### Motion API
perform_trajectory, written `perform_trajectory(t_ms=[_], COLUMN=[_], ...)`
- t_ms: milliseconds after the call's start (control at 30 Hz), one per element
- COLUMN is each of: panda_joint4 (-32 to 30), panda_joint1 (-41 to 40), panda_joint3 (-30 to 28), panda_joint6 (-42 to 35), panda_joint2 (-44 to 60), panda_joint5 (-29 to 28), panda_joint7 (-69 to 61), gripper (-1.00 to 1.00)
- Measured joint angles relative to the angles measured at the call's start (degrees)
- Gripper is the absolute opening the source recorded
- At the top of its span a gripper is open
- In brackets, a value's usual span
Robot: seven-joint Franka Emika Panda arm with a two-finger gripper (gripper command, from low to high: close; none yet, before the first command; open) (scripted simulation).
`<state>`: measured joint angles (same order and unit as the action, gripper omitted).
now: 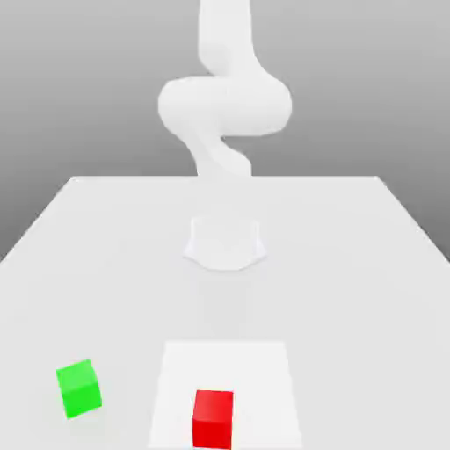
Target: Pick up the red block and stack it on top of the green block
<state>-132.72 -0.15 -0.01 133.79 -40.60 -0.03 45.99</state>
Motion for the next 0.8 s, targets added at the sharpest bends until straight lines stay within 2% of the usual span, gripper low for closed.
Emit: perform_trajectory(t_ms=[800], panda_joint4=[-9.0], panda_joint1=[-1.2], panda_joint3=[-0.4], panda_joint6=[19.2], panda_joint2=[50.2], panda_joint5=[0.2], panda_joint7=[1.2], gripper=[0.00])
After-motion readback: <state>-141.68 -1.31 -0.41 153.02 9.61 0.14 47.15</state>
